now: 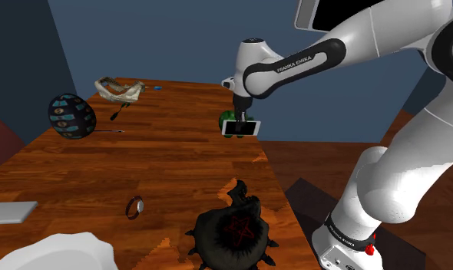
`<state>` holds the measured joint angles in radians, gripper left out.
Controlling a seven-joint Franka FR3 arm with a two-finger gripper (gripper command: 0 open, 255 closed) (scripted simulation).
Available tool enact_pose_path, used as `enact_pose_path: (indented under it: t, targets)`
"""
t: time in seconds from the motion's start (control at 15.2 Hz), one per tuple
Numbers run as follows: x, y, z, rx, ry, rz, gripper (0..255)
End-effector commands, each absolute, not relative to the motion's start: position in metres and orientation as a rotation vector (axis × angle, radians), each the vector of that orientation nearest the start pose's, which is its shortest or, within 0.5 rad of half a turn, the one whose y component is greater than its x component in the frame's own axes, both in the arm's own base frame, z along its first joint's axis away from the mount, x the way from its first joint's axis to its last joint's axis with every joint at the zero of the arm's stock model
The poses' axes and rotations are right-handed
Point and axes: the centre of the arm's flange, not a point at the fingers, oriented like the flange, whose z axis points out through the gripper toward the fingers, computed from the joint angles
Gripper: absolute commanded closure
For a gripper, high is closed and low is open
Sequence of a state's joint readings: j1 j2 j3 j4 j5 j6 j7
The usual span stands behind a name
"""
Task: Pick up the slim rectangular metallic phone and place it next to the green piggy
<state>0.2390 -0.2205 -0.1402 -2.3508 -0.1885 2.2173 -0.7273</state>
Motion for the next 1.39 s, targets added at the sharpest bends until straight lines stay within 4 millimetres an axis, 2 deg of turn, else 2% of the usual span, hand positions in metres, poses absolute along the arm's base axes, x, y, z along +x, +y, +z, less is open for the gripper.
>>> enact_pose_path:
  t: [0.0,0.86,1.32]
  targets:
    - [0.477,0.040,0.415,-2.933,-1.481,-0.073,255]
    - [0.477,0.040,0.346,-2.933,-1.481,-0.073,255]
    - [0.477,0.040,0.343,-2.933,-1.481,-0.073,255]
